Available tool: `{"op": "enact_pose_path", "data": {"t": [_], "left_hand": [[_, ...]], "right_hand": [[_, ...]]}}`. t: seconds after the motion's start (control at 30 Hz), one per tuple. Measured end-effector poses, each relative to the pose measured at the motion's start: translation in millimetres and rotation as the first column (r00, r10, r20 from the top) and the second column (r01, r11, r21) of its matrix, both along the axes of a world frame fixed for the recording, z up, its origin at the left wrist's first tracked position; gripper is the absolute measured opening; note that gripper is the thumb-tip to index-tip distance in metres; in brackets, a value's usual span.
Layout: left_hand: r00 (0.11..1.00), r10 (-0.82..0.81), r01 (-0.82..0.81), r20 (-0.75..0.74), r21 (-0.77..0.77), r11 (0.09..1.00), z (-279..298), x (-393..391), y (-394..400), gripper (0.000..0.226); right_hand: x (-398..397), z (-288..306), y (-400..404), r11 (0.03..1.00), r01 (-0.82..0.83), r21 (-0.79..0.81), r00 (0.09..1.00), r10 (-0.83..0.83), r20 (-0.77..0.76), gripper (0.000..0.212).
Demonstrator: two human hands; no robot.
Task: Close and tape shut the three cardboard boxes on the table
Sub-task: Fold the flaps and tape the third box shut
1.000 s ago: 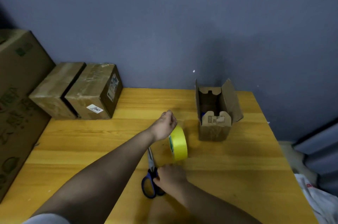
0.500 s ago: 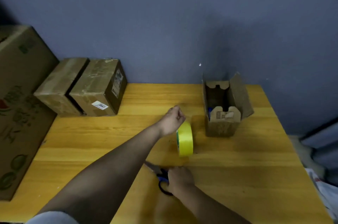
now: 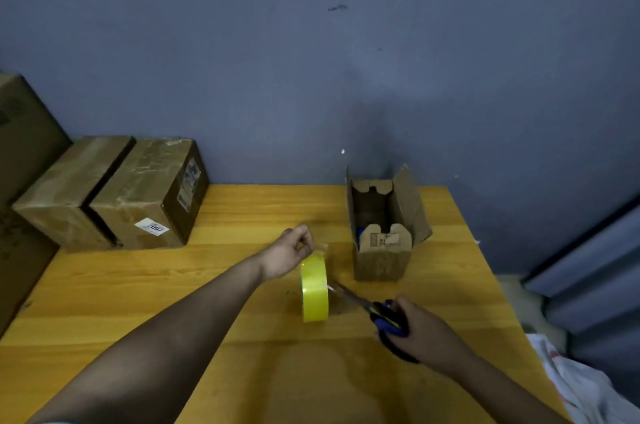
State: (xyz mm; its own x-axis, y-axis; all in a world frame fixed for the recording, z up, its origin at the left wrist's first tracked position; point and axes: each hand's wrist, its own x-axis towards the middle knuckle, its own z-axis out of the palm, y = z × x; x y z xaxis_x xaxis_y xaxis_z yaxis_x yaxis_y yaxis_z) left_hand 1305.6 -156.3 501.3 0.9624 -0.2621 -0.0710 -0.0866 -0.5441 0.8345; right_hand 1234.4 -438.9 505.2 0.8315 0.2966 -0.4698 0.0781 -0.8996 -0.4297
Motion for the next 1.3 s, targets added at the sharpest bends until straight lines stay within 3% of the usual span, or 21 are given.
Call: {"op": "enact_pose_path", "data": {"t": [0.17, 0.47, 0.87, 1.3], "left_hand": [[1.000, -0.007, 0.008, -0.018, 0.015, 1.000, -6, 1, 1, 0.028], [0.998, -0.030, 0.030, -0.048, 0.000, 1.000, -5, -5, 0, 0.027], [0.993, -0.018, 0.013, -0.113, -0.049, 0.999, 4, -9, -5, 0.024], [0.967, -0.111, 0.106, -0.230, -0.034, 0.994, 18, -6, -1, 0.012]], "right_hand": [[21, 10, 1, 0.999, -0.001, -0.037, 0.992, 0.005, 0.123, 0.052], [44, 17, 22, 0.963, -0.167, -0.209, 0.947, 0.216, 0.237, 0.062], [67, 20, 28, 0.922, -0.294, -0.253, 0.908, 0.352, 0.227, 0.060], [82, 24, 23, 0.885, -0.374, -0.276, 0.853, 0.445, 0.272, 0.060]]}}
